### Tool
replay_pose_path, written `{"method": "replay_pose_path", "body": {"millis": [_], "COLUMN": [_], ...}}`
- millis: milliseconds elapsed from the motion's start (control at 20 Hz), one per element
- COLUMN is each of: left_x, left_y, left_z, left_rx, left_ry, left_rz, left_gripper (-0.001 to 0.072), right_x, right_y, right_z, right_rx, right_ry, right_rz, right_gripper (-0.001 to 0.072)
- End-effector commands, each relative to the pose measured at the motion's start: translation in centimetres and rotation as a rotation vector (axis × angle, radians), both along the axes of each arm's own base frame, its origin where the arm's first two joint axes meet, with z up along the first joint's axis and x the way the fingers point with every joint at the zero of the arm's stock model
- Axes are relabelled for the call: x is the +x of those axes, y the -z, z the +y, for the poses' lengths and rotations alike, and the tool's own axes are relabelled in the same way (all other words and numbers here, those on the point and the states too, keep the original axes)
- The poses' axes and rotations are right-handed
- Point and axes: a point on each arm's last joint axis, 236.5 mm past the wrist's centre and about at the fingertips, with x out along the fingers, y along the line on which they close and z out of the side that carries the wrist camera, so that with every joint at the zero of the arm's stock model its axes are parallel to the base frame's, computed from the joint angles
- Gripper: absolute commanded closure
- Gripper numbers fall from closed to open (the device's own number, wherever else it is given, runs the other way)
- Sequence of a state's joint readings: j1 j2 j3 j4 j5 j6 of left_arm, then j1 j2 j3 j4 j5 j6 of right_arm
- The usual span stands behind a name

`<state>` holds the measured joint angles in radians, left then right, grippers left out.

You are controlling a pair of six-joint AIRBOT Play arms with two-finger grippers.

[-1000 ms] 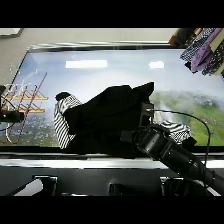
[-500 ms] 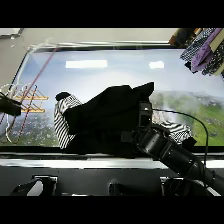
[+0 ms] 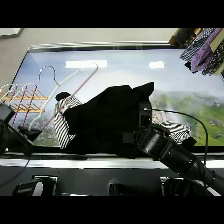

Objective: Fold the clothes and pants, and hang the long-sleeved shirts on hangers.

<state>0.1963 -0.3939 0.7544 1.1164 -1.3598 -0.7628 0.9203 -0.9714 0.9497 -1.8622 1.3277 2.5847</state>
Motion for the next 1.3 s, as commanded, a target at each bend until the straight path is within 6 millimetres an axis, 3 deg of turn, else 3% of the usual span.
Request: {"method": "replay_pose_path", "body": {"millis": [0, 150, 300, 600, 750, 1050, 1250], "left_x": [-4.5, -6.5, -4.6, -2.0, -0.7, -1.7, -2.7], "left_y": [1.1, 1.7, 1.5, 4.4, 3.3, 2.0, 2.2], "left_z": [-2.3, -2.9, -2.5, -2.0, -2.1, -3.8, -4.6], "left_rx": [-0.054, 0.047, 0.087, 0.144, 0.143, 0.072, 0.067], "left_ry": [0.065, 0.263, 0.298, 0.53, 0.565, 0.623, 0.674], "left_rz": [0.083, 0.069, 0.009, 0.089, 0.076, 0.071, 0.092], "left_gripper": [0.0675, 0.0676, 0.0675, 0.0675, 0.0675, 0.0675, 0.0675], "right_x": [0.2, 0.5, 0.1, 1.5, 1.9, 4.0, 5.5], "right_y": [-0.1, -0.2, -0.1, -0.7, -0.2, 0.3, 0.1], "right_z": [-0.4, -1.2, -2.0, -4.9, -5.8, -5.3, -5.6], "right_rx": [-0.02, -0.049, -0.079, -0.134, -0.091, 0.11, 0.202], "right_ry": [0.0, 0.017, 0.031, 0.157, 0.234, 0.363, 0.424], "right_rz": [-0.009, -0.021, -0.005, -0.049, -0.006, 0.031, 0.031], "right_gripper": [0.0668, 0.0668, 0.0668, 0.0668, 0.0668, 0.0668, 0.0668]}}
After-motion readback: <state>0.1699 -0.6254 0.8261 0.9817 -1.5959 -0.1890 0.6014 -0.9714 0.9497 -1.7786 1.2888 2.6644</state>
